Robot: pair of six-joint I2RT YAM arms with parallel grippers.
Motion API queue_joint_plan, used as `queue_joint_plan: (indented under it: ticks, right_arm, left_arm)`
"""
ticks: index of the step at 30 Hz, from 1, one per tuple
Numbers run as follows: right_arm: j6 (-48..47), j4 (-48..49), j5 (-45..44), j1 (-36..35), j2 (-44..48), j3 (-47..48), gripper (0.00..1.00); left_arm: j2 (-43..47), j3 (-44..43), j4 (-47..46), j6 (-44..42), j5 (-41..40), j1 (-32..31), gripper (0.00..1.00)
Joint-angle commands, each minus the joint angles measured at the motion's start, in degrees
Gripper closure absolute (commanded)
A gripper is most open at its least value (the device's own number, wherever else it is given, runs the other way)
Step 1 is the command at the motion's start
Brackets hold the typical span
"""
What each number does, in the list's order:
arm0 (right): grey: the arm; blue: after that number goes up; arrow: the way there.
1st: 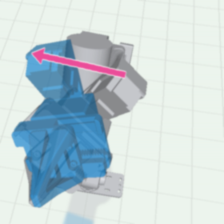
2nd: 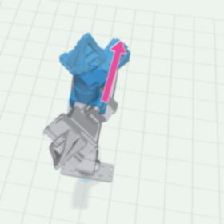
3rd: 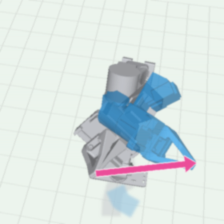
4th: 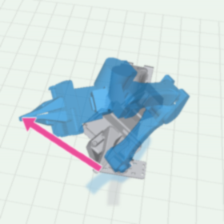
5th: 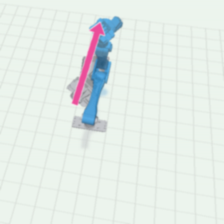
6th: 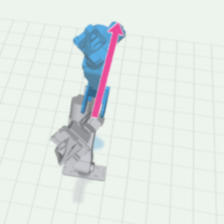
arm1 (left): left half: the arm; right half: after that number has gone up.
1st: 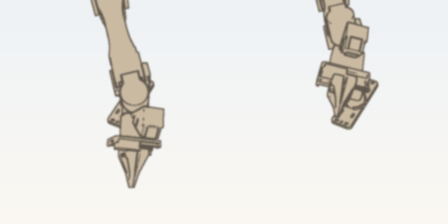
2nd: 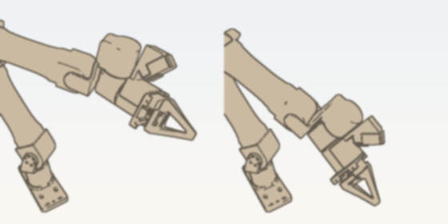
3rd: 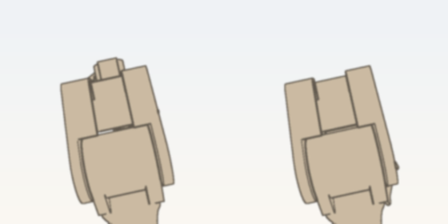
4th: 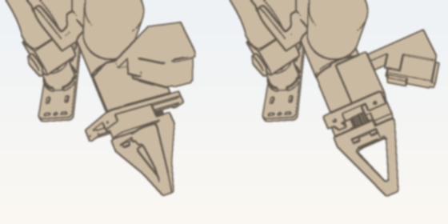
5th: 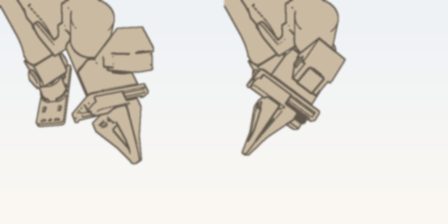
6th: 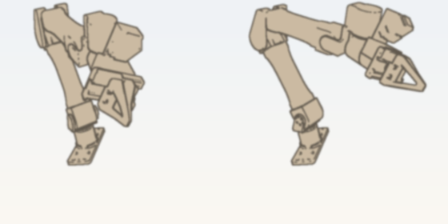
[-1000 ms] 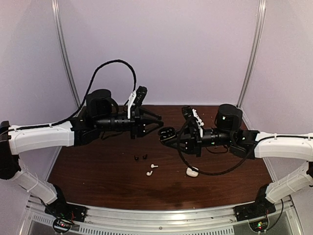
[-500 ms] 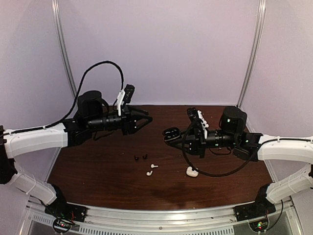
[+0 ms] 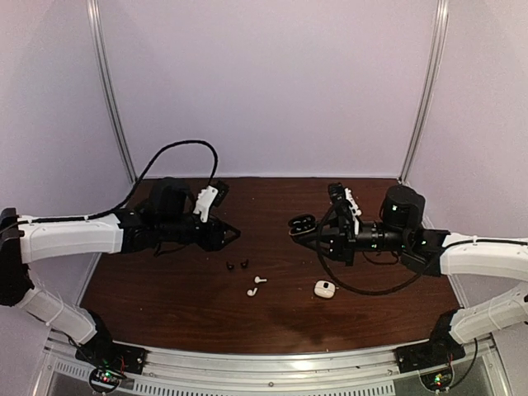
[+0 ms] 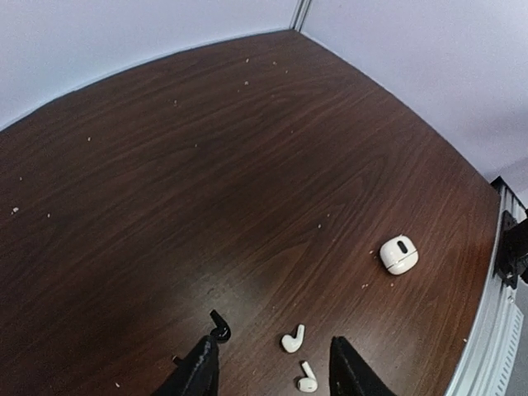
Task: Insert the wireless bluetooth earbuds into the charging case
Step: Move the left earbud to the center of the board.
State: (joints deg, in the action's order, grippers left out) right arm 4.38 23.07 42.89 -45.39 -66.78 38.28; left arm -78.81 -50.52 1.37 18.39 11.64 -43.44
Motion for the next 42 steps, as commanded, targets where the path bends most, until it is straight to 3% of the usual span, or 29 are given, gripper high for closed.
queue_joint_plan:
  ticks: [1, 7, 13, 24, 35, 42]
  right_arm:
    - [1.3, 2.9, -0.6, 1.1, 1.5, -1.3, 1.00]
    - [2.0, 4.0, -0.5, 1.6, 1.8, -2.5, 1.00]
    - [2.4, 4.2, -0.3, 2.0, 2.3, -3.3, 1.00]
    - [2.6, 4.3, -0.1, 2.4, 2.8, -4.1, 1.00]
    - [2.5, 3.7, -0.2, 3.2, 3.8, -4.7, 1.00]
    - [2.4, 3.7, -0.2, 3.7, 4.2, -4.8, 1.00]
  left_arm:
    - [-3.1, 4.4, -6.3, -4.3, -3.2, -0.2, 0.53]
    - [-7.3, 10.4, -22.9, -6.1, 0.9, -0.5, 0.56]
    - [-13.6, 12.0, -24.9, -4.3, 3.1, -1.1, 0.58]
    - [-20.3, 17.0, -36.5, -3.0, 6.8, -1.2, 0.64]
    - [-25.4, 16.8, -41.0, -3.0, 1.7, 0.4, 0.65]
    - [-28.4, 18.5, -47.6, -4.1, -2.4, 0.4, 0.57]
